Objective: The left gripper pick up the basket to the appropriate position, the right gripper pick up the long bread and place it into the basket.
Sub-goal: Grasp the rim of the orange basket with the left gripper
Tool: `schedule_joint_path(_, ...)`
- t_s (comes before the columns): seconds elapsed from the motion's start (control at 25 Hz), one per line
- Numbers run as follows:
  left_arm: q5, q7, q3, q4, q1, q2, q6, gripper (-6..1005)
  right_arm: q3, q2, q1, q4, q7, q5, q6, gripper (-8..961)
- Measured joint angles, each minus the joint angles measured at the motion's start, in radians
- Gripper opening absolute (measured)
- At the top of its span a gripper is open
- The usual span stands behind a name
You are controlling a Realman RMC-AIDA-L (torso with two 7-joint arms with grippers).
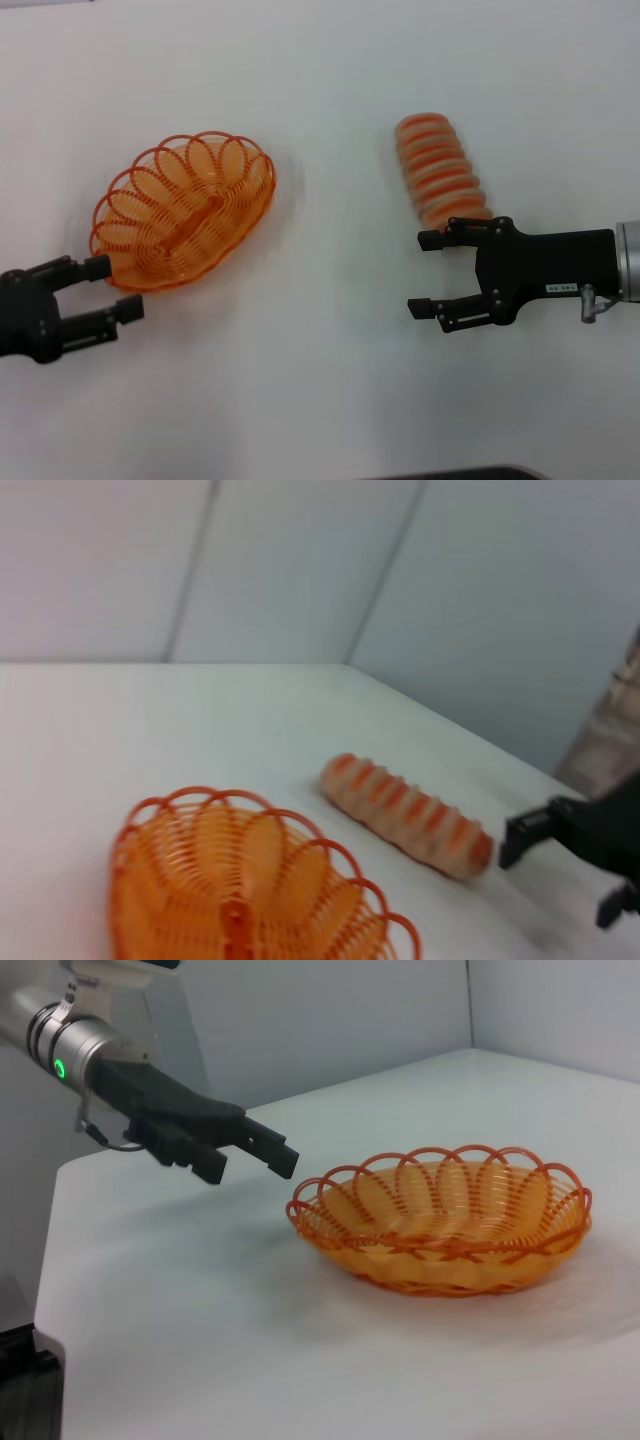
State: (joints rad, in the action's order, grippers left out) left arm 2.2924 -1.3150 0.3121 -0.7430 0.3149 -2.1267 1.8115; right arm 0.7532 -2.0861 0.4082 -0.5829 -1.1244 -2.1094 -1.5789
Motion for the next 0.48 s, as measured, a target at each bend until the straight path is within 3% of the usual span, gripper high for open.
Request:
schedule_joint_path(0.32,-0.002,-0.389,-0.035,-0.098,0.052,0.006,-0.041,810,-0.013,0.0,0.015,-0.005,-0.047,0.002,0.01,928)
schedule_joint_path(0.48,0.023,-0.609,0.012,-0.188,0.064,0.007,-0.072,810,-0.014,0.001,0.019,-0.01,-0.063,0.002,0.01,928)
